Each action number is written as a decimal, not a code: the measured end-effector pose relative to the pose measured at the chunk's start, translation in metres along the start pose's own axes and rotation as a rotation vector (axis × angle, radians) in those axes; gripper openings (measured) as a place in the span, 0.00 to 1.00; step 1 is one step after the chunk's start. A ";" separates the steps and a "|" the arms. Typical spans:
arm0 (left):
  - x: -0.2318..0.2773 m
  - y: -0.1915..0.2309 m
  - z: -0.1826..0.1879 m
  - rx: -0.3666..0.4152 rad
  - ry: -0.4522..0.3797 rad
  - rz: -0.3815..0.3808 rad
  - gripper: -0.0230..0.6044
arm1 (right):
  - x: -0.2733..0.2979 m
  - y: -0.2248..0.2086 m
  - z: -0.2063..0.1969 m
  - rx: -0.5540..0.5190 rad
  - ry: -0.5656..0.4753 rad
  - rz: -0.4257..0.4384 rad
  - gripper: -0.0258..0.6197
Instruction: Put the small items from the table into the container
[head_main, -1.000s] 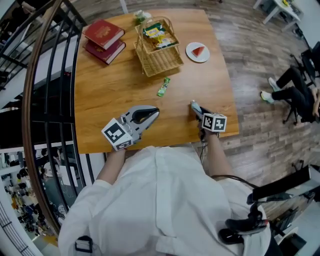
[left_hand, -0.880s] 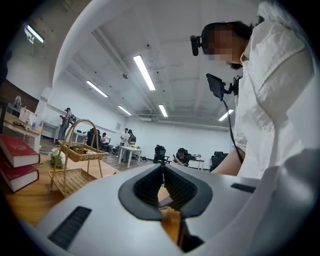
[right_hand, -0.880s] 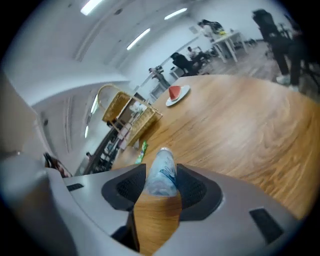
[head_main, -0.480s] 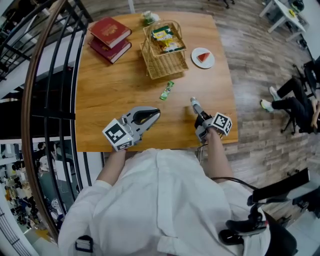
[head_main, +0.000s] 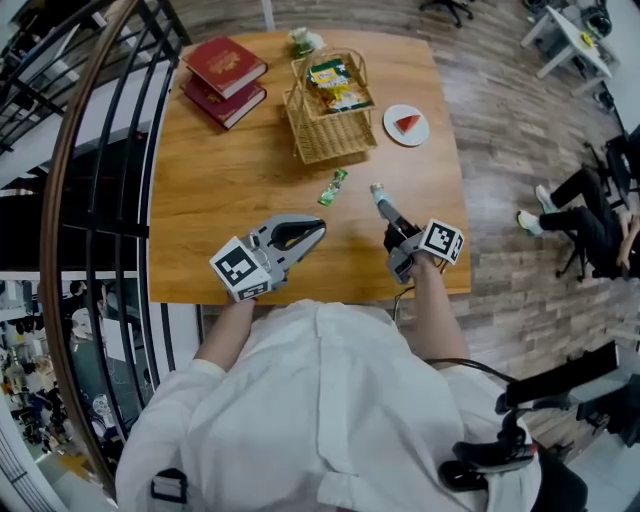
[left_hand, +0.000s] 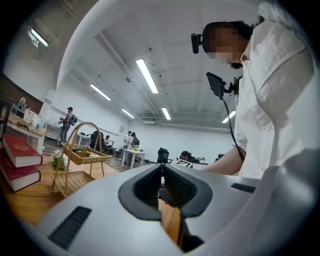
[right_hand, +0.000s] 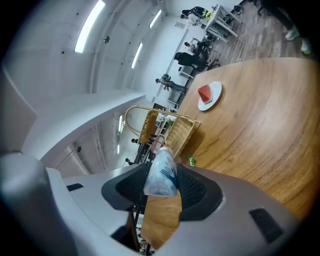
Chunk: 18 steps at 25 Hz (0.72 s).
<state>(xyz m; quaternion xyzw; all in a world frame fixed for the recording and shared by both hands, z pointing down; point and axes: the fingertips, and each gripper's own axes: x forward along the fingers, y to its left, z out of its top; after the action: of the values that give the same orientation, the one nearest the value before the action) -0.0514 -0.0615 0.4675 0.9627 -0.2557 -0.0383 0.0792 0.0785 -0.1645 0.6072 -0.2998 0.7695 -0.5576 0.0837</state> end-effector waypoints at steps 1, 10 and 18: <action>0.002 0.000 0.000 0.000 -0.002 -0.001 0.05 | 0.002 0.005 0.001 0.000 0.003 0.014 0.34; 0.015 -0.001 0.004 -0.006 -0.014 0.013 0.05 | 0.007 0.039 0.015 -0.133 0.069 0.027 0.34; 0.023 0.005 0.006 -0.011 -0.028 0.041 0.05 | 0.025 0.071 0.039 -0.237 0.112 0.083 0.34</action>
<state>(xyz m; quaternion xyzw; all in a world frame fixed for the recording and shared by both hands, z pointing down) -0.0346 -0.0785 0.4616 0.9562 -0.2763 -0.0515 0.0819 0.0497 -0.1959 0.5335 -0.2440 0.8453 -0.4745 0.0277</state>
